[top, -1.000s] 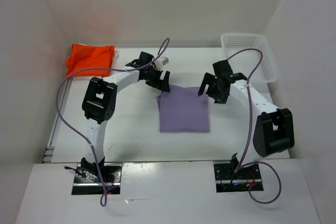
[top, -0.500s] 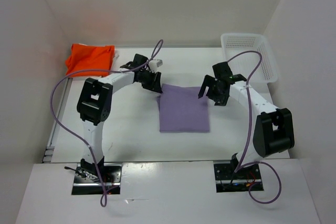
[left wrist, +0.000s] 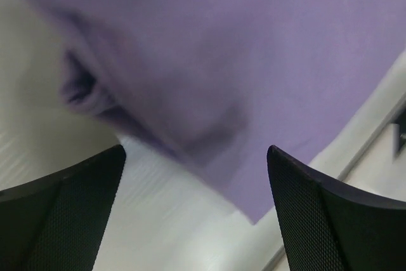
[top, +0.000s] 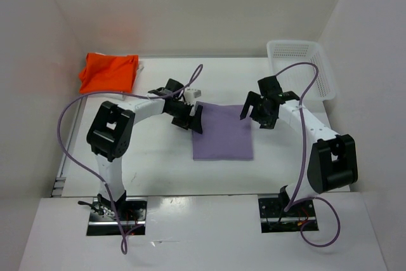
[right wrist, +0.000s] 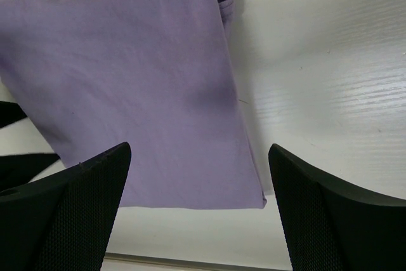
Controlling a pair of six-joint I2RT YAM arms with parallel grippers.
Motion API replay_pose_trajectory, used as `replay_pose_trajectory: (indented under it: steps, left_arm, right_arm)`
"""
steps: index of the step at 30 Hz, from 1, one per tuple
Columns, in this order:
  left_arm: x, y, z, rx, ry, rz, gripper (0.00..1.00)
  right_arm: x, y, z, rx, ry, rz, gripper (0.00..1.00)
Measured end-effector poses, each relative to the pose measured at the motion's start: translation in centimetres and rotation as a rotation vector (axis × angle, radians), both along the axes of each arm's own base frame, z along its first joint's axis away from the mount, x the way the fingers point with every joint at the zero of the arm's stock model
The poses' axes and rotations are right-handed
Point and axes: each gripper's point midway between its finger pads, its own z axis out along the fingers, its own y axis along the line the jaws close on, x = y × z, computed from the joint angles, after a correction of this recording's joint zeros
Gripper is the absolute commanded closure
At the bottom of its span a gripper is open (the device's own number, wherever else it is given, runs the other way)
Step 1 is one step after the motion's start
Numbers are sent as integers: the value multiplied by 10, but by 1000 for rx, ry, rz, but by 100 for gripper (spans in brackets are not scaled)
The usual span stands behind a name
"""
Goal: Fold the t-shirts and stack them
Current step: Put the neatly folded tshirt into the corner of the board with the left arm
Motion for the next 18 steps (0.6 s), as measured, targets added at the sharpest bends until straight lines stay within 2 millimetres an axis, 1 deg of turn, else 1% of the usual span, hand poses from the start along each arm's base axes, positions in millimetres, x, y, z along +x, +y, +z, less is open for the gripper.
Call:
replay_pose_trajectory:
  steps: [1, 4, 9, 10, 11, 12, 14, 15, 16, 18]
  left_arm:
    - [-4, -8, -3, -19, 33, -12, 0]
    - [0, -24, -2, -49, 53, -22, 0]
    - [2, -40, -1, -112, 99, -26, 0]
    - [2, -43, 0, -130, 112, -28, 2]
    - [2, -46, 0, -150, 125, -34, 22]
    - [2, -49, -1, -164, 133, -39, 40]
    - [1, -53, -14, -174, 163, -46, 74]
    - [-3, -56, -19, -186, 197, -49, 96]
    - [-6, -58, -24, -201, 232, -54, 99]
    - [-10, -64, -23, -244, 272, -77, 100]
  right_arm:
    - [0, 0, 1, 1, -1, 0, 7]
    - [-1, 0, 7, 6, -16, -7, 7]
    - [-2, -1, 20, 17, -53, -21, 7]
    - [-2, -2, 22, 17, -57, -24, 8]
    - [-2, -2, 23, 15, -60, -26, 8]
    - [-3, -2, 23, 15, -59, -28, 8]
    - [-3, -3, 22, 10, -55, -31, 10]
    - [-4, -4, 22, 5, -52, -34, 10]
    - [-4, -5, 22, 1, -50, -36, 10]
    - [-5, -7, 23, -9, -47, -41, 10]
